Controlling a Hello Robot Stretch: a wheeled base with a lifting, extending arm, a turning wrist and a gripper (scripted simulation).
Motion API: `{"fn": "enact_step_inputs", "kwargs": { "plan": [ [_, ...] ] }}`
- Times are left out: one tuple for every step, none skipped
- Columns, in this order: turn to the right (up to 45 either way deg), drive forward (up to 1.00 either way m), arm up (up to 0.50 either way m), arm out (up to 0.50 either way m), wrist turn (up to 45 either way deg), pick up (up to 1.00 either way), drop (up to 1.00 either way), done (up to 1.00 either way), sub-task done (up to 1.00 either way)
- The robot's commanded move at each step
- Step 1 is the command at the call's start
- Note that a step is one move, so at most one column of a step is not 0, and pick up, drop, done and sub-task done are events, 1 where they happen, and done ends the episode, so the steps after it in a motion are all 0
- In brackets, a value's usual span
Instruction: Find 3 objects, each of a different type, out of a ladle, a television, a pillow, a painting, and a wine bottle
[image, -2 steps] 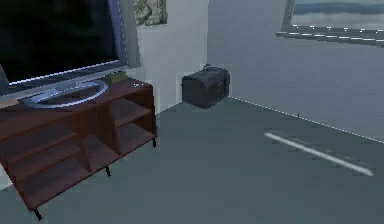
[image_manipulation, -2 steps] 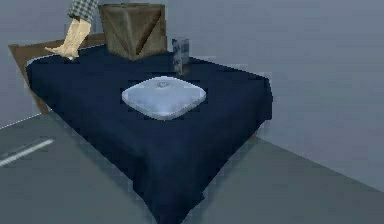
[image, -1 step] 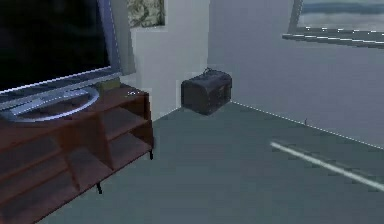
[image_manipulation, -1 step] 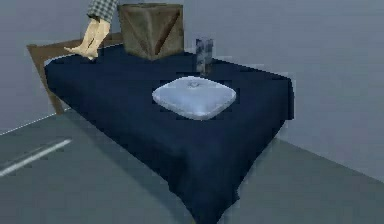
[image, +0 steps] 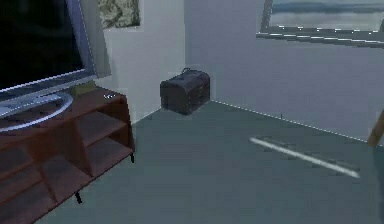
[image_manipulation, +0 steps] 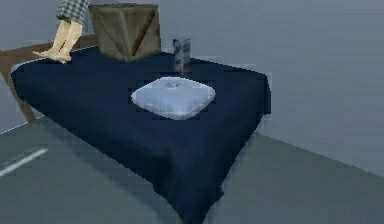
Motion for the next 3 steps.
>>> {"fn": "enact_step_inputs", "kwargs": {
  "plan": [
    [0.0, 1.00, 0.00, 0.00, 0.0, 0.00, 0.00, 0.00, 0.00],
    [3.0, 0.00, 0.00, 0.00, 0.0, 0.00, 0.00, 0.00, 0.00],
    [0.0, 0.55, 0.00, 0.00, 0.0, 0.00, 0.00, 0.00, 0.00]
  ]
}}
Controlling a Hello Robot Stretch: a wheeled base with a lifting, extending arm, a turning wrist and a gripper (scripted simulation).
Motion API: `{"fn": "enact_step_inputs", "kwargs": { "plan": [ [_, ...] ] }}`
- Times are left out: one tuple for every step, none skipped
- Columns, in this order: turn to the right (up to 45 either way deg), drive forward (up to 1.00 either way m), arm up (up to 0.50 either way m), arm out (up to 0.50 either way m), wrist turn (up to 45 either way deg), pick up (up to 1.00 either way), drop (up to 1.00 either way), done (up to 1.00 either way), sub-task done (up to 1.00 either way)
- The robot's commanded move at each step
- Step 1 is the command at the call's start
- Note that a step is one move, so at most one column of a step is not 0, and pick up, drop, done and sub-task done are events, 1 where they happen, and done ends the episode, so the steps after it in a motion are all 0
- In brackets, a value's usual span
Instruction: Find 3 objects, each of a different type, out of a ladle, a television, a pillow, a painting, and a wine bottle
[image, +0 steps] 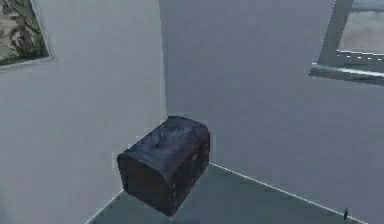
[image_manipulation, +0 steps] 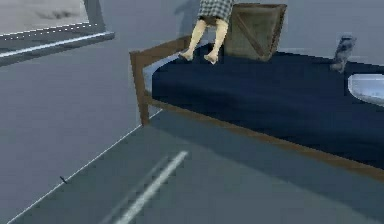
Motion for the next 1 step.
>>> {"fn": "enact_step_inputs", "kwargs": {
  "plan": [
    [-12.0, 0.00, 0.00, 0.00, 0.0, 0.00, 0.00, 0.00, 0.00]
  ]
}}
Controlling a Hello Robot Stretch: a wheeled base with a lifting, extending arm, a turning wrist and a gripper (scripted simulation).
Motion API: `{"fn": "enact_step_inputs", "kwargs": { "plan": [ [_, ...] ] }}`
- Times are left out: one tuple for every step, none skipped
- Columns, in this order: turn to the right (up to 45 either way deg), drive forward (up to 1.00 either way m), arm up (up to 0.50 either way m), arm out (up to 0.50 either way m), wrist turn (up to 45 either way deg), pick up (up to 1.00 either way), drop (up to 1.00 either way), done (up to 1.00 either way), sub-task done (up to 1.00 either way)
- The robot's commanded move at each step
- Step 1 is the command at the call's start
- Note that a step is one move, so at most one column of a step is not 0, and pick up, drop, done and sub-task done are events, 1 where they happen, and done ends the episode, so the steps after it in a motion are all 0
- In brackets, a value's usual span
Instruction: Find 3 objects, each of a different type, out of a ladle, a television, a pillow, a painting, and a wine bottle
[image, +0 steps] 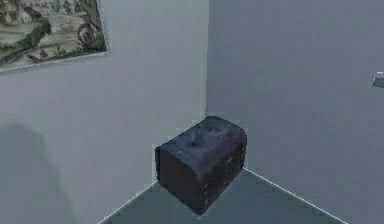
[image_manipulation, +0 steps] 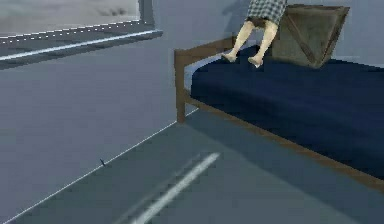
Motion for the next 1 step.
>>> {"fn": "enact_step_inputs", "kwargs": {
  "plan": [
    [0.0, 0.30, 0.00, 0.00, 0.0, 0.00, 0.00, 0.00, 0.00]
  ]
}}
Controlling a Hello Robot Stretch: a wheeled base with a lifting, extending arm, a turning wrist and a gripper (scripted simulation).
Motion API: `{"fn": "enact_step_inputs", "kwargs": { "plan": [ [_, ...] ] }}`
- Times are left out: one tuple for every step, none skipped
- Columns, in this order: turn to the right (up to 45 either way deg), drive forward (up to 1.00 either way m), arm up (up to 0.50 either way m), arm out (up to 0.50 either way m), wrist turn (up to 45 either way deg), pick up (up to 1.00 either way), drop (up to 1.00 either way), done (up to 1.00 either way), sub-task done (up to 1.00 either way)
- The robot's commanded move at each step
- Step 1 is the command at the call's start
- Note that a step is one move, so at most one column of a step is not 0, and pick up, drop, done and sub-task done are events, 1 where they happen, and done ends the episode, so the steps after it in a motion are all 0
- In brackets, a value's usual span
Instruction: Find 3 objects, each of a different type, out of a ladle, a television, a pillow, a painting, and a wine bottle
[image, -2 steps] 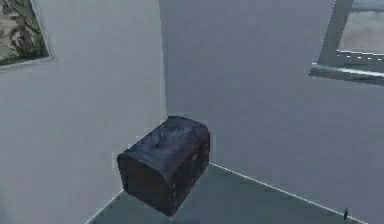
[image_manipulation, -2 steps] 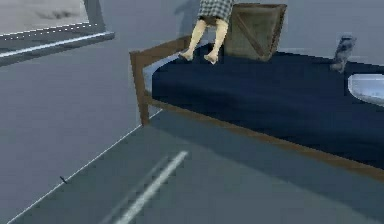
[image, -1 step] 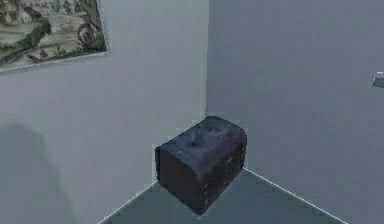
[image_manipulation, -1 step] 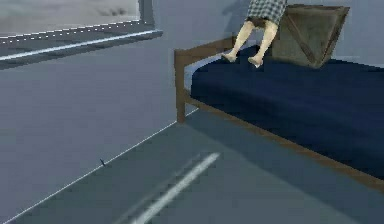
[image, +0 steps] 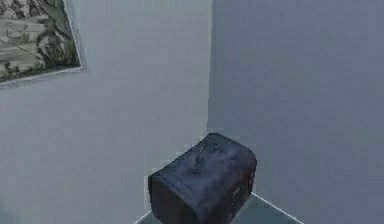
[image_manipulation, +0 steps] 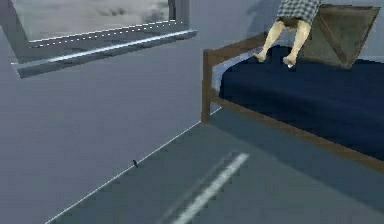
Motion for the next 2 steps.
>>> {"fn": "enact_step_inputs", "kwargs": {
  "plan": [
    [-45.0, 0.00, 0.00, 0.00, 0.0, 0.00, 0.00, 0.00, 0.00],
    [0.0, 0.00, 0.00, 0.00, 0.0, 0.00, 0.00, 1.00, 0.00]
  ]
}}
